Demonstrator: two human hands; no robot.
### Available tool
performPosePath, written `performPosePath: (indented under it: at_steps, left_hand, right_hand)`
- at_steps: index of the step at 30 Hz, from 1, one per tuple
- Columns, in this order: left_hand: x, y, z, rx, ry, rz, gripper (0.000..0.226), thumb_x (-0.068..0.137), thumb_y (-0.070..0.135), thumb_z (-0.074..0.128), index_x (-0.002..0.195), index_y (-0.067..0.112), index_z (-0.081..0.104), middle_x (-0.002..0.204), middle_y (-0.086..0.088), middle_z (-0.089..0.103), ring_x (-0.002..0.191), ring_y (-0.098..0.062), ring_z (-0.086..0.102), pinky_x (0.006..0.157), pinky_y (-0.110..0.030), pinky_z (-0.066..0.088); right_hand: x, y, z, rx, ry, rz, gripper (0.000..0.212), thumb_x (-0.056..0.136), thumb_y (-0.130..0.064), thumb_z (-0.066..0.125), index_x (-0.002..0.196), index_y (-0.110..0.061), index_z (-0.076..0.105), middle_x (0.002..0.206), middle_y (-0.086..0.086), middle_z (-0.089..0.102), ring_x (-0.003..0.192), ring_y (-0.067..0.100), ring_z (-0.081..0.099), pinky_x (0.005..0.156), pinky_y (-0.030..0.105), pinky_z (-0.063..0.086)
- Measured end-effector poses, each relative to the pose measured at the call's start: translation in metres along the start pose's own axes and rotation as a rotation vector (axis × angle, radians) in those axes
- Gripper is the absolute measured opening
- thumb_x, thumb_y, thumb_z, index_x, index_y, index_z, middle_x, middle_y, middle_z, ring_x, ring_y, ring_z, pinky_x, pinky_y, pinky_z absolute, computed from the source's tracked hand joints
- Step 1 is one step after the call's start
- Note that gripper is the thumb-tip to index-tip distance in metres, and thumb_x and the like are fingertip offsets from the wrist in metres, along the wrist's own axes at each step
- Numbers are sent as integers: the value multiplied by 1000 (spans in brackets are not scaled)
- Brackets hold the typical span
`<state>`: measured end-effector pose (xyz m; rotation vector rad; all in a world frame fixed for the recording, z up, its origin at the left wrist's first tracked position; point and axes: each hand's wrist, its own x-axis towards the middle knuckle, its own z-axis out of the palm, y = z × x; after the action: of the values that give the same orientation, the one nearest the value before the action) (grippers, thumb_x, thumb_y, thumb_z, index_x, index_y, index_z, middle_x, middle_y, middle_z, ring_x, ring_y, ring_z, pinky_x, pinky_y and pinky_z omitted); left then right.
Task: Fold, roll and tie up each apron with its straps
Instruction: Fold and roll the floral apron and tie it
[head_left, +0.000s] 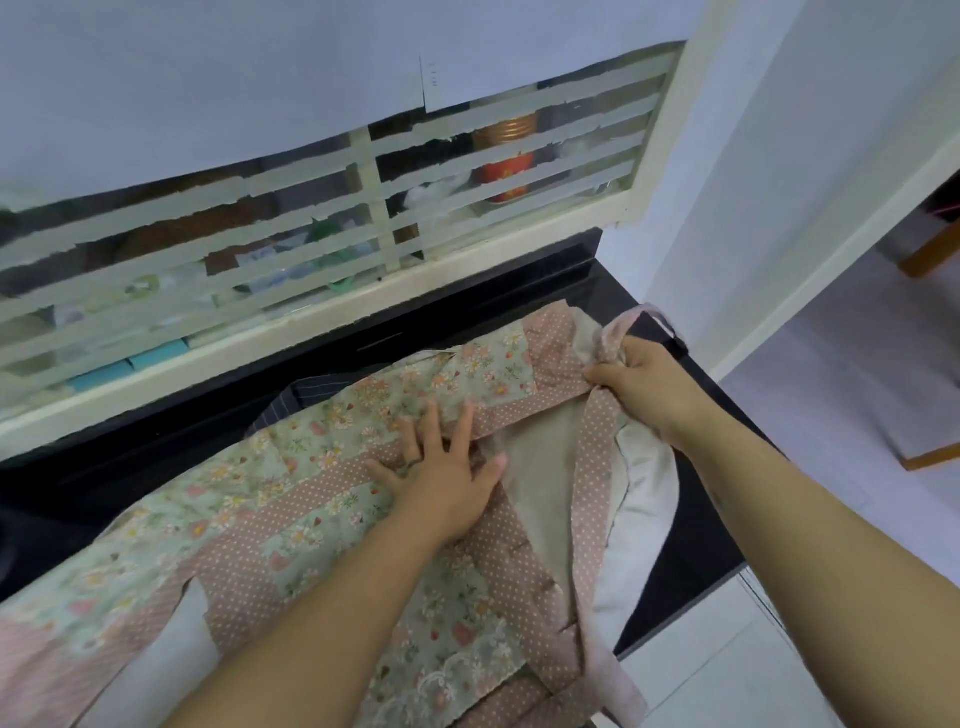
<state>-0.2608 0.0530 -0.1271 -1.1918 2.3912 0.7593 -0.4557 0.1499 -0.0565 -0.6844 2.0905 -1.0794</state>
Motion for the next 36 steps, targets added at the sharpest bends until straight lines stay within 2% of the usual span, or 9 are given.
performPosePath:
  at_steps: [4, 9, 12, 15, 19, 23, 27, 30, 36]
  left_hand:
    - [22, 39, -4, -26, -94, 65, 71, 92, 70, 23, 144, 47, -20, 154, 7, -32, 144, -27, -24, 109, -70, -4]
    - [60, 64, -20, -189, -88, 196, 69, 96, 59, 32, 152, 38, -4, 159, 2, -19, 147, -31, -8, 117, -50, 16]
    - [83, 59, -28, -697, -62, 241, 59, 94, 44, 49, 148, 40, 24, 156, 0, 26, 138, -24, 35, 100, -37, 45]
    - [71, 35, -39, -1223, -91, 96, 43, 99, 15, 49, 141, 22, 42, 109, 3, 64, 93, -14, 61, 75, -27, 51]
    - [17, -43, -60, -1547, -76, 0, 28, 100, 23, 44, 126, 19, 52, 101, 1, 62, 84, -13, 59, 67, -25, 53]
    - [-43, -147, -61, -1755, 123, -237, 39, 99, 45, 41, 114, 14, 60, 105, -6, 66, 101, -25, 63, 86, -38, 51]
    - [-77, -200, -39, -1712, 175, -438, 52, 95, 55, 44, 127, 15, 54, 129, -13, 58, 120, -31, 54, 100, -45, 46]
    - [-92, -211, -30, -1751, 192, -427, 57, 99, 49, 37, 142, 11, 41, 138, -13, 50, 124, -29, 51, 101, -40, 44]
    - [-94, -223, -23, -1865, 213, -357, 56, 99, 55, 27, 134, 16, 47, 124, -7, 59, 107, -23, 58, 87, -39, 48]
  right_hand:
    - [3, -22, -34, -110, 27, 35, 20, 85, -18, 65, 73, -7, 53, 75, 3, 60, 69, 19, 56, 66, 30, 42]
    - [1, -56, -50, 41, 29, 36, 29, 86, -15, 67, 99, 10, 63, 84, 14, 72, 76, 26, 69, 83, 40, 57]
    - [-10, -84, -40, 253, -86, -36, 20, 91, -8, 59, 100, 10, 62, 81, 12, 72, 74, 22, 69, 81, 39, 58]
    - [-28, -104, -9, 361, -310, -37, 13, 94, -5, 53, 98, -4, 66, 88, 13, 72, 79, 21, 70, 76, 33, 57]
    - [-54, -111, 61, 96, -518, -63, 11, 94, -11, 56, 101, -7, 64, 100, 15, 70, 92, 26, 68, 87, 32, 55]
    - [-82, -103, 157, -233, -596, -142, 14, 94, -17, 56, 101, -7, 62, 92, 3, 65, 76, 9, 55, 68, 16, 44]
    - [-103, -71, 233, -379, -659, -184, 27, 95, -9, 48, 120, -1, 57, 118, 14, 61, 108, 26, 56, 83, 28, 41]
    - [-109, -60, 247, -390, -622, -211, 34, 96, -8, 47, 130, -6, 51, 117, 3, 57, 107, 19, 54, 67, 14, 39]
    - [-112, -77, 274, -421, -568, -426, 14, 91, -7, 53, 83, -19, 54, 80, -10, 53, 69, -7, 50, 57, 10, 34]
